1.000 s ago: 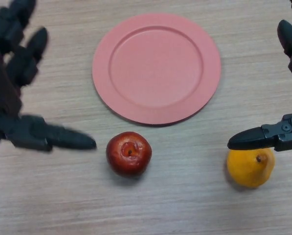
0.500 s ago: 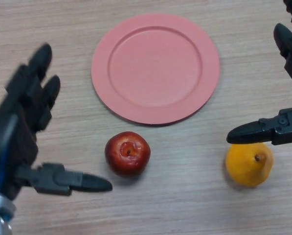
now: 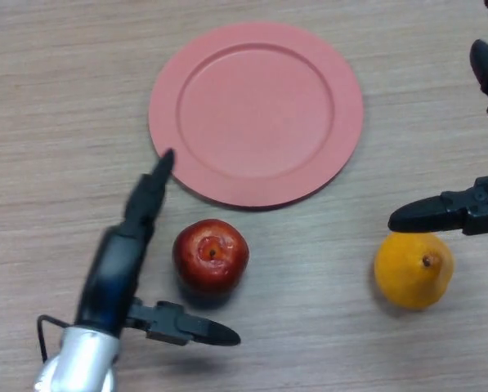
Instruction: Pick up the red apple and place it on the plate
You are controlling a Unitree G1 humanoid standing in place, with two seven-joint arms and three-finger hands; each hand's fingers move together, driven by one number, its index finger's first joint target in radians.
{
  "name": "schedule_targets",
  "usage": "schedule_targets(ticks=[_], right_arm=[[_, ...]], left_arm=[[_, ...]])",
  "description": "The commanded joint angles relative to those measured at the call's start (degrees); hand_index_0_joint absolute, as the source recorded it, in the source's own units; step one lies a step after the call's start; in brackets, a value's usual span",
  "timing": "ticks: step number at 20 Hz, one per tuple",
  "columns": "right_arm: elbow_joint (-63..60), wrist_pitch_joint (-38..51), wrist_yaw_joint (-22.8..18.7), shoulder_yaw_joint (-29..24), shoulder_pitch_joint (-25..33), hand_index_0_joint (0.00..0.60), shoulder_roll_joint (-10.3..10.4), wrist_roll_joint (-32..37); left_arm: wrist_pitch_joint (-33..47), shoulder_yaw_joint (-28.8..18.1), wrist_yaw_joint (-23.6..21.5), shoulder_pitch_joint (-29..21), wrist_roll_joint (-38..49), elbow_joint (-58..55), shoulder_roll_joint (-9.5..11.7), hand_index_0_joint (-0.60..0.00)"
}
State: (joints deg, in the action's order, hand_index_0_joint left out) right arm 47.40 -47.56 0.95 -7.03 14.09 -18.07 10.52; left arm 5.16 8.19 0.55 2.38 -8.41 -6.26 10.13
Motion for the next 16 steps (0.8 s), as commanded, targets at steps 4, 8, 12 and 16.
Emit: schedule_targets(ticks=[4, 8, 12, 16], right_arm=[[3.89, 9.70, 2.96, -4.27, 1.21, 0.000, -2.51, -5.33], [5.40, 8.24, 5.01, -5.96, 0.84, 0.000, -3.47, -7.18], [5.98, 7.68, 5.50, -6.86, 1.07, 0.400, -3.80, -7.35], [6.75, 7.20, 5.32, -8.85, 1.43, 0.452, -4.96, -7.69]], left_arm=[[2.46, 0.39, -1.75, -3.28, -2.30, 0.79, 0.75, -0.150], [-1.49, 0.78, 1.64, -1.82, -6.37, 0.31, 0.75, -0.600], [-2.73, 1.73, -0.90, -2.81, -5.16, 0.24, 0.75, -0.600], [-6.16, 1.80, -4.25, -8.26, 1.09, -3.60, 0.75, -0.600]])
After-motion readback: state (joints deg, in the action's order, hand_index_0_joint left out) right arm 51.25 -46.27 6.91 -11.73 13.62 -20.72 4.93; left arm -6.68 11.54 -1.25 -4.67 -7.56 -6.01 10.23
